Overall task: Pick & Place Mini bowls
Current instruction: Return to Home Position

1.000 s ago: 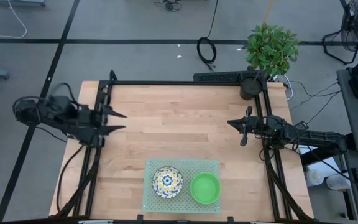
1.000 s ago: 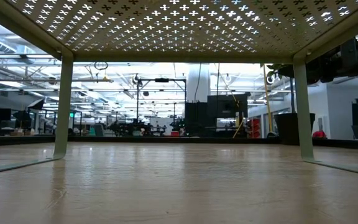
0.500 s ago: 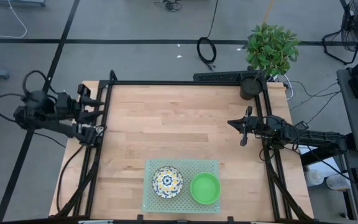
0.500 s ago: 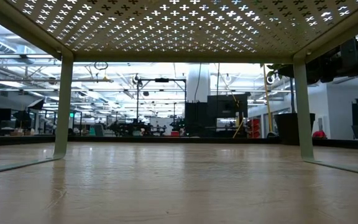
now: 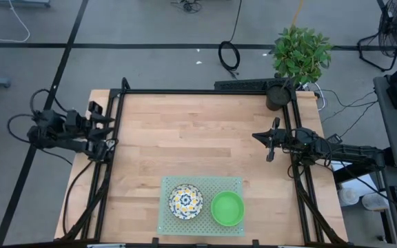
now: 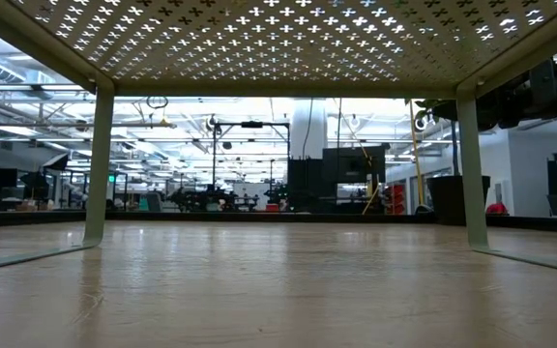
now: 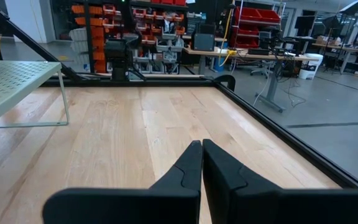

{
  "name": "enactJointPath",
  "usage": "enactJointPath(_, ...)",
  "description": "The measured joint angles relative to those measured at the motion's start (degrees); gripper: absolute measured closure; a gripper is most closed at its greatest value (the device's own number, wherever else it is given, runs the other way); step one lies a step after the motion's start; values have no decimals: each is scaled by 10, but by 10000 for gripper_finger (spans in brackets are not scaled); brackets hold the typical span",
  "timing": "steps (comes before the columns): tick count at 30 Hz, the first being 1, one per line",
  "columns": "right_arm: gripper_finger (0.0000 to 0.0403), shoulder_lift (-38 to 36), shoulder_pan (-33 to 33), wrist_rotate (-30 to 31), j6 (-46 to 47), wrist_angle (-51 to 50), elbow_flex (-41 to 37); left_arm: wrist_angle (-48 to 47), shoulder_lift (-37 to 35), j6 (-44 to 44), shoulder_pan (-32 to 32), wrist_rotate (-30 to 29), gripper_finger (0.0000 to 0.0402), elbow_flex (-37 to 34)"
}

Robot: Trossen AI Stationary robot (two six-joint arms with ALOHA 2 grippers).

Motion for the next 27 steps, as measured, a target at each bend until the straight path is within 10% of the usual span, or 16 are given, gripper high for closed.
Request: enactJointPath(27,403,1,0,0,0,2,0,84,1,-7,1,33,254,-135)
